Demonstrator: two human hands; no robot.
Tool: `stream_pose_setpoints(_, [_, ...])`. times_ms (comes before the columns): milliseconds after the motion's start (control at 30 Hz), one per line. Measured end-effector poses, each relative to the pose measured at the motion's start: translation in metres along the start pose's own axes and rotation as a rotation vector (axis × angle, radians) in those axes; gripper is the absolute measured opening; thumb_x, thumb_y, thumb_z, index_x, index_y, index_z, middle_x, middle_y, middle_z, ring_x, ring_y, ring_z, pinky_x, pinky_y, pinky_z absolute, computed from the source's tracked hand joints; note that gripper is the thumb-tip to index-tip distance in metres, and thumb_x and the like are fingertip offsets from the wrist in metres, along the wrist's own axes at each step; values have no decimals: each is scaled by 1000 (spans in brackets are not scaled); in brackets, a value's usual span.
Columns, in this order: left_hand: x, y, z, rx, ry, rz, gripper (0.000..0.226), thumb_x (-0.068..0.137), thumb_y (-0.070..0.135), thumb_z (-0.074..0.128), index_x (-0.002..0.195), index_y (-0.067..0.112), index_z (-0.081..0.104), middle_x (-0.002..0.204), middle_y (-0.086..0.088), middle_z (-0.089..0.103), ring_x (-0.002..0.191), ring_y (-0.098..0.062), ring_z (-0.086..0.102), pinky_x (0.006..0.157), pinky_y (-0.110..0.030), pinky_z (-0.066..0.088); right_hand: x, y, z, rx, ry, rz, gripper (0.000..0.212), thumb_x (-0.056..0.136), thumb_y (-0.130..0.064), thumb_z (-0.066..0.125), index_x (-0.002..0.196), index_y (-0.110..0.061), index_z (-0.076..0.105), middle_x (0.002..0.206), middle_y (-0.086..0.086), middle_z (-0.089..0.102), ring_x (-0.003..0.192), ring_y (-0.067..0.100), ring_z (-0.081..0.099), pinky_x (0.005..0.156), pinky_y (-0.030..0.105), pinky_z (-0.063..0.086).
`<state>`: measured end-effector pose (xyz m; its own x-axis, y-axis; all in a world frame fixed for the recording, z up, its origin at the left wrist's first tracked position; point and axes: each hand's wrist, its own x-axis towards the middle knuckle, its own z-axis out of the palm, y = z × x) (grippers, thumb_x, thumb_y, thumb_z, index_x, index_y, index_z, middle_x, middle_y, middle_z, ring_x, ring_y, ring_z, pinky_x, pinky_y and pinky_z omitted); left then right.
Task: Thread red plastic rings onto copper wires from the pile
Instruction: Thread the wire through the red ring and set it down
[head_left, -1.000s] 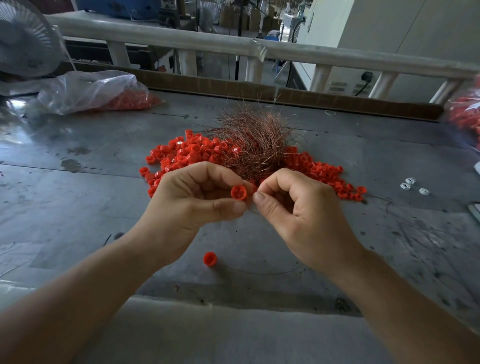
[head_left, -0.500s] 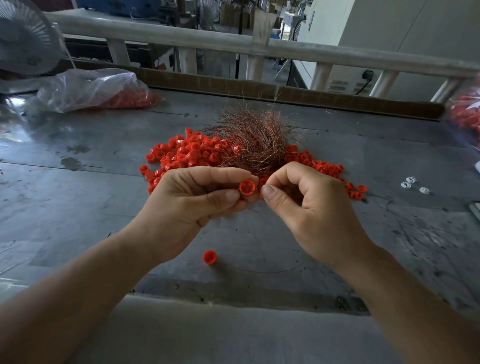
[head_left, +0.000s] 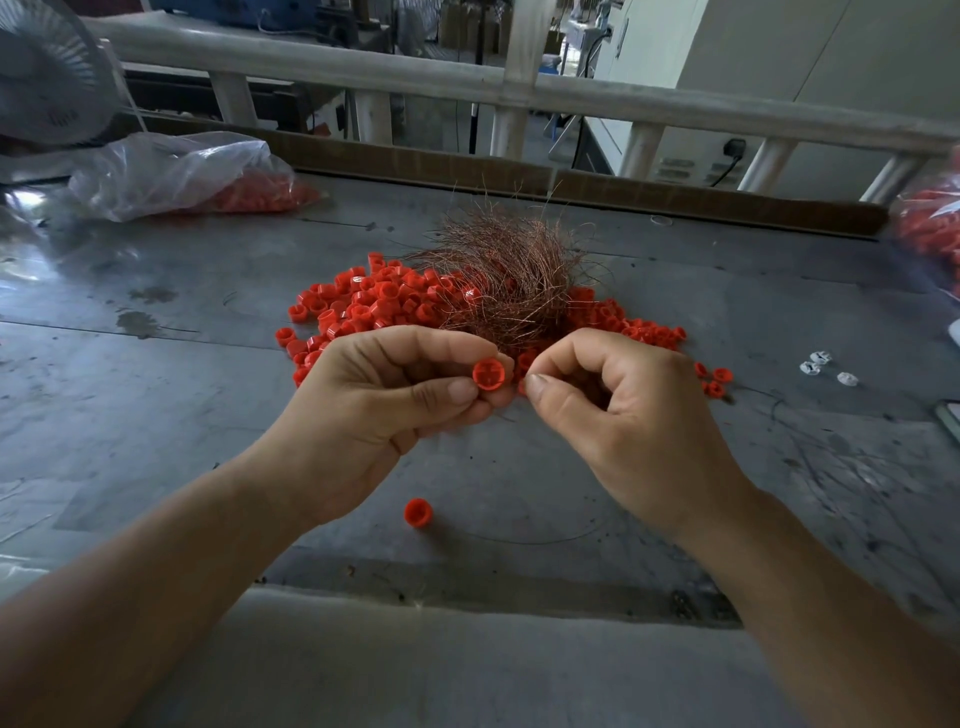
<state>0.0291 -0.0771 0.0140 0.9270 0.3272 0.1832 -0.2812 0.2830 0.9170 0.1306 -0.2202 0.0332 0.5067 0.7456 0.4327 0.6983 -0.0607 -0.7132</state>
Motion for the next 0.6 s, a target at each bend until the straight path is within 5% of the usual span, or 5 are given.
stream_pose_setpoints(333, [0, 0, -3, -67, -93, -52, 26, 60, 7, 65, 82, 15, 76, 84, -5, 73, 74, -11, 70, 64, -16, 54, 1, 1, -2, 51, -62, 58, 14, 83, -8, 61, 71, -13, 65, 49, -16, 50, 44, 0, 44, 44, 10, 31])
stream_pose_setpoints(500, [0, -2, -5, -102, -166, -67, 22, 65, 7, 66, 84, 14, 75, 89, -7, 73, 78, -11, 70, 66, -16, 54, 3, -2, -1, 105, -177, 148, 14, 80, -21, 63, 66, -22, 64, 52, -4, 53, 46, 8, 44, 45, 33, 37])
stream_pose_setpoints(600, [0, -3, -6, -111, -173, -95, 22, 65, 8, 67, 85, 13, 74, 87, -9, 72, 77, -13, 69, 65, -16, 54, 1, -3, 1, 109, -219, 156, 15, 78, -23, 63, 63, -22, 63, 51, -5, 55, 45, 7, 46, 43, 32, 39])
